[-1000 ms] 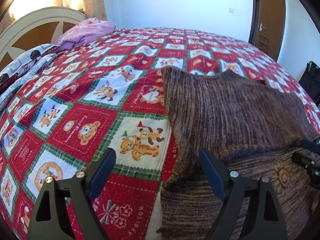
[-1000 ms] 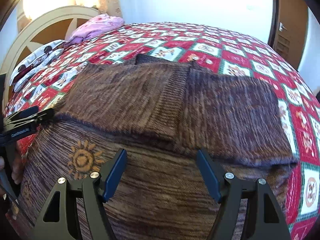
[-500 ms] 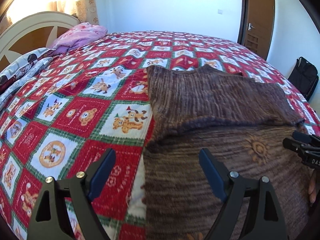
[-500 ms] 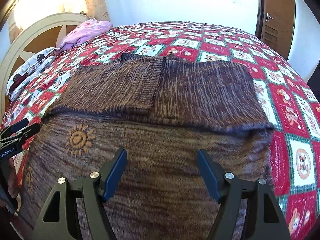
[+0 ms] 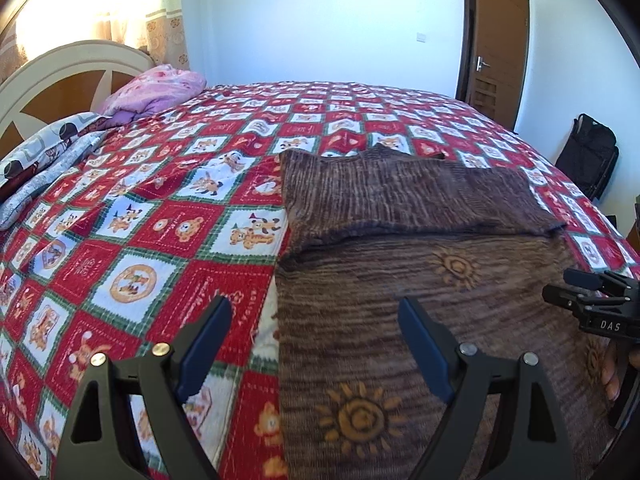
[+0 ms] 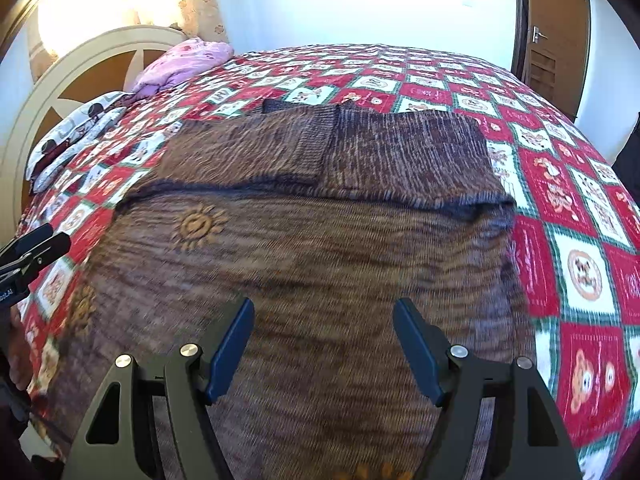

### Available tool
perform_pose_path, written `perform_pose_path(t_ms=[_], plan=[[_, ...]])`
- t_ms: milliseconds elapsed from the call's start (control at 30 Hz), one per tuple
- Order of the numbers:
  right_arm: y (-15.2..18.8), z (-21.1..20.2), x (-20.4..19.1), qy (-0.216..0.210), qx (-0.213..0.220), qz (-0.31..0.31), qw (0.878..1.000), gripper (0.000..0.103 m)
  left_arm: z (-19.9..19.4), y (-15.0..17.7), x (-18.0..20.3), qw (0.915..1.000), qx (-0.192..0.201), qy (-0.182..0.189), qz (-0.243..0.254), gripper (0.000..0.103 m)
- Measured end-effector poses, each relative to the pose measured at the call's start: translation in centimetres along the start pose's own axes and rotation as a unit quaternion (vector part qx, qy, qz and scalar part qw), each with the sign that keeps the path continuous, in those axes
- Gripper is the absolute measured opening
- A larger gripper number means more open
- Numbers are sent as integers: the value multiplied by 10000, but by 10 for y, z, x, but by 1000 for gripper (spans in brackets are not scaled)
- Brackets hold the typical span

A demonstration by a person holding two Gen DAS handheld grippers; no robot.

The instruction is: Fold small clothes

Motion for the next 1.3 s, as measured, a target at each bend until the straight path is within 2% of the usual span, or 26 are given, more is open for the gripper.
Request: perform_pose_path(t_ms=[267, 633, 833, 1100, 1300], plan=[[27, -17, -9, -27, -73, -74, 9999, 73, -16, 23, -2, 10000, -38, 21, 14, 88], [52, -31, -20, -28, -143, -172, 9997, 73, -35, 67, -4, 9988, -354, -47, 337, 88], [63, -44, -25, -29, -187, -245, 9995, 73, -49, 92, -6, 9968, -662, -32, 440, 88], [87, -62, -24, 93, -287, -327, 9990, 73, -73, 128, -10, 9932, -1058, 217, 428, 88], [108, -83, -23, 134, -248, -311, 9991, 73, -91, 147, -7, 9872, -1424, 713, 82, 84]])
Point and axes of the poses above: each gripper's, at about its wrist camera, not at the fingertips, and z roughly the way its jaws point, x to its right, y to its underside, the point moved 10 cm from there along z, roughly the way its jaws point, and after that the axes turned 1 degree about -y, right-handed, at the moved point
